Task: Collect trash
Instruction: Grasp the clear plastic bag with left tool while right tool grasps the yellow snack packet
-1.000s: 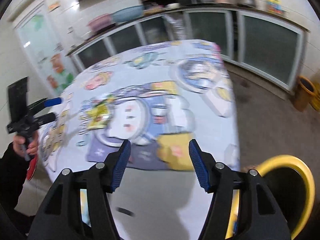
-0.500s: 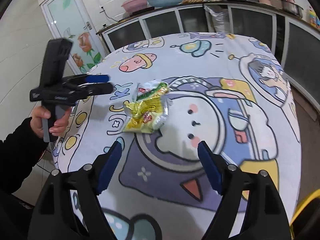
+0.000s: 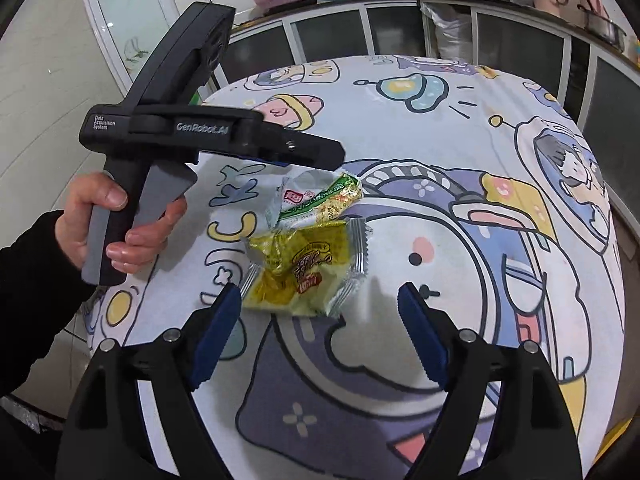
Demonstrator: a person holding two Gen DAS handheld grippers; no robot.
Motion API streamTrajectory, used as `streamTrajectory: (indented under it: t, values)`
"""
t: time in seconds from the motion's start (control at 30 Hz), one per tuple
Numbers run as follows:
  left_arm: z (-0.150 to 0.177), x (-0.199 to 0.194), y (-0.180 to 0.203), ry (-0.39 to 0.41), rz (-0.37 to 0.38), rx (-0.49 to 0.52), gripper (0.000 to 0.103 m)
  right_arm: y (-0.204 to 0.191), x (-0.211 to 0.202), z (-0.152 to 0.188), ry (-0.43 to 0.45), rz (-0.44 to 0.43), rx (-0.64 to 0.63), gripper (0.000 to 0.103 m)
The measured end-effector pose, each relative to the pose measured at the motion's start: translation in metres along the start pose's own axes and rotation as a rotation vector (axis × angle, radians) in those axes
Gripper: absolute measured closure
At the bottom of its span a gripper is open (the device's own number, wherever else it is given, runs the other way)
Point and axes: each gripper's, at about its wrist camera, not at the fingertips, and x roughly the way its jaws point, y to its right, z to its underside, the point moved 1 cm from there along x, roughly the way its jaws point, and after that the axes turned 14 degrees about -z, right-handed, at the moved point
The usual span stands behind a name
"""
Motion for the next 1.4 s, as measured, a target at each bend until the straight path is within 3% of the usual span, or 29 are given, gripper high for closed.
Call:
streamTrajectory:
  t: [0.17,0.23,0.37,0.43,0.53,0.63,0.97,1.13,1.17,1.2,1.23,1.27,1.33,1.4]
  values:
    - [-0.001,0.009,0.005,-0.020,0.005,-0.022,0.013,0.003,0.013,-0.004,-0.009,-0.006,0.023,0.026]
    - [-0.001,0.012,0.006,-0.035,0.002,-0.026,0.033,0.003,0.016,-0.005,-0.014,-0.007,0.028,0.030]
    - [-0.001,0.020,0.002,-0.057,0.001,-0.063,0.060,0.007,0.024,-0.005,-0.039,-0.023,0.051,0.044]
    - [0.000,0.021,0.003,-0.050,-0.002,-0.066,0.084,0.008,0.028,-0.005,-0.057,-0.026,0.056,0.061]
    - [0.001,0.021,0.006,-0.047,0.007,-0.070,0.103,0.007,0.030,-0.003,-0.081,-0.052,0.071,0.075]
    - [0.002,0.019,0.010,-0.047,0.022,-0.076,0.103,0.005,0.030,-0.002,-0.094,-0.069,0.082,0.091]
    - [0.000,-0.014,-0.004,-0.005,0.045,-0.129,0.103,-0.011,-0.005,0.005,-0.058,-0.084,0.071,0.092]
    - [0.008,-0.030,0.008,-0.054,0.126,-0.063,0.102,-0.019,-0.022,0.012,-0.048,-0.088,0.061,0.092]
    - [0.011,-0.033,0.012,-0.058,0.116,-0.042,0.098,-0.021,-0.025,0.014,-0.049,-0.092,0.059,0.092]
    - [0.013,-0.034,0.020,-0.073,0.090,-0.002,0.077,-0.021,-0.026,0.015,-0.049,-0.098,0.059,0.092]
    - [0.015,-0.036,0.023,-0.073,0.061,0.020,0.047,-0.023,-0.028,0.018,-0.052,-0.105,0.056,0.092]
    - [0.017,-0.036,0.026,-0.071,0.032,0.041,0.037,-0.026,-0.031,0.020,-0.052,-0.104,0.049,0.092]
    - [0.019,-0.033,0.030,-0.070,-0.020,0.069,0.036,-0.029,-0.037,0.025,-0.048,-0.105,0.043,0.092]
    - [0.022,-0.023,0.032,-0.108,-0.020,0.069,0.036,-0.033,-0.044,0.030,-0.041,-0.107,0.041,0.092]
